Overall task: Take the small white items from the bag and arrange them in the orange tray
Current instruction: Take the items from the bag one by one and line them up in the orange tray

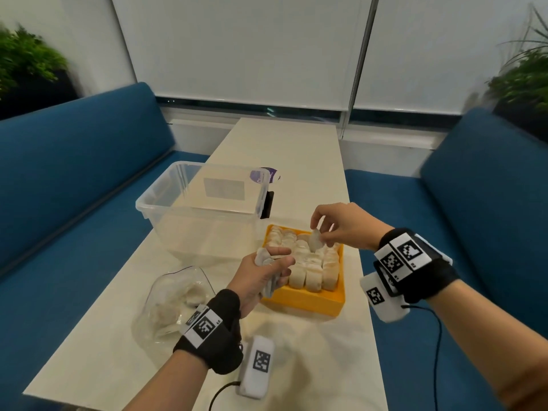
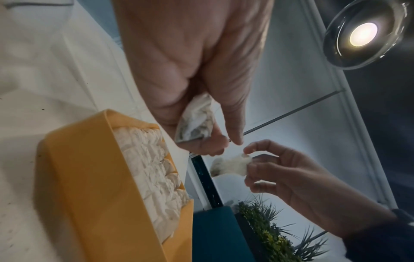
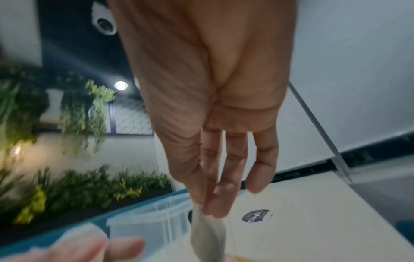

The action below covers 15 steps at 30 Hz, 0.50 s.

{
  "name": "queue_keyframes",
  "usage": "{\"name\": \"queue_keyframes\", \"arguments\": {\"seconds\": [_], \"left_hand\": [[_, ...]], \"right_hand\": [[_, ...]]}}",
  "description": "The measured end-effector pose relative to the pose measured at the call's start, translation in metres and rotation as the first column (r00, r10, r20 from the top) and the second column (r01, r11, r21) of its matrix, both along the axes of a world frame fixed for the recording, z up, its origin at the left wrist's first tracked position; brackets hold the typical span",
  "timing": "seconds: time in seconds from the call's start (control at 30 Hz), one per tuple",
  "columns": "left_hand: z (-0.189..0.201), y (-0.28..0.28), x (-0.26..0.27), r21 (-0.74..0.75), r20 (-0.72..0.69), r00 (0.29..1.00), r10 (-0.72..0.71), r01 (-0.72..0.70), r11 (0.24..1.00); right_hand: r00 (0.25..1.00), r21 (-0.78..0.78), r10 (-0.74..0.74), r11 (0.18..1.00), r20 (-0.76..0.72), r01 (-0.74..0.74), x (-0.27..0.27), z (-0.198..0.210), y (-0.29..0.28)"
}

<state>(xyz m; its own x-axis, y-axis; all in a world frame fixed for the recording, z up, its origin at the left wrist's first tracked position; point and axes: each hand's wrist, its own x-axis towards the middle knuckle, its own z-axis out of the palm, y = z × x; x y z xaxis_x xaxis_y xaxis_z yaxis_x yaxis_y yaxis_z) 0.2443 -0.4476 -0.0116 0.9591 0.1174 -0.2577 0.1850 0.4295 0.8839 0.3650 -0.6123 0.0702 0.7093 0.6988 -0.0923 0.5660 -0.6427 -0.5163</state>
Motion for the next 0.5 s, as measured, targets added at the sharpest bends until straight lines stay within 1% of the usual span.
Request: {"name": "queue_keyframes", "arguments": {"seconds": [0.1,0.17,0.23,0.3,0.4,0.43,0.5], "left_hand": [[-0.004,0.001,0.001,0.008,-0.014,1.0,0.01,-0.01,1.0],[-0.006,0.003,0.001,0.021,-0.028,1.0,0.012,-0.011,1.0],[-0.007,0.005,0.0,0.029,-0.04,0.999,0.023,-0.022,0.999],[-0.009,0.007,-0.001,0.041,-0.044,0.998,0.034,-0.032,0.999],[-0.011,0.01,-0.004,0.048,-0.055,0.997,0.047,-0.044,0.998],[-0.012,0.011,-0.005,0.05,-0.059,0.997,0.053,-0.05,0.998],[-0.013,0.012,-0.006,0.053,-0.062,0.996,0.065,-0.062,0.997]], "right_hand": [[0.995,-0.13,0.01,0.991,0.096,0.003,0.008,-0.013,0.0],[0.991,-0.196,0.029,0.981,0.133,-0.003,0.011,-0.021,-0.002],[0.993,-0.212,0.049,0.977,0.11,-0.025,0.01,-0.029,-0.003],[0.996,-0.243,0.071,0.969,0.057,-0.055,0.008,-0.038,-0.005],[0.997,-0.348,0.078,0.934,-0.01,-0.076,0.011,-0.056,-0.004],[0.998,-0.385,0.064,0.921,-0.006,-0.061,0.013,-0.063,-0.003],[0.999,-0.455,0.003,0.89,0.047,0.018,0.019,-0.077,0.002]]}}
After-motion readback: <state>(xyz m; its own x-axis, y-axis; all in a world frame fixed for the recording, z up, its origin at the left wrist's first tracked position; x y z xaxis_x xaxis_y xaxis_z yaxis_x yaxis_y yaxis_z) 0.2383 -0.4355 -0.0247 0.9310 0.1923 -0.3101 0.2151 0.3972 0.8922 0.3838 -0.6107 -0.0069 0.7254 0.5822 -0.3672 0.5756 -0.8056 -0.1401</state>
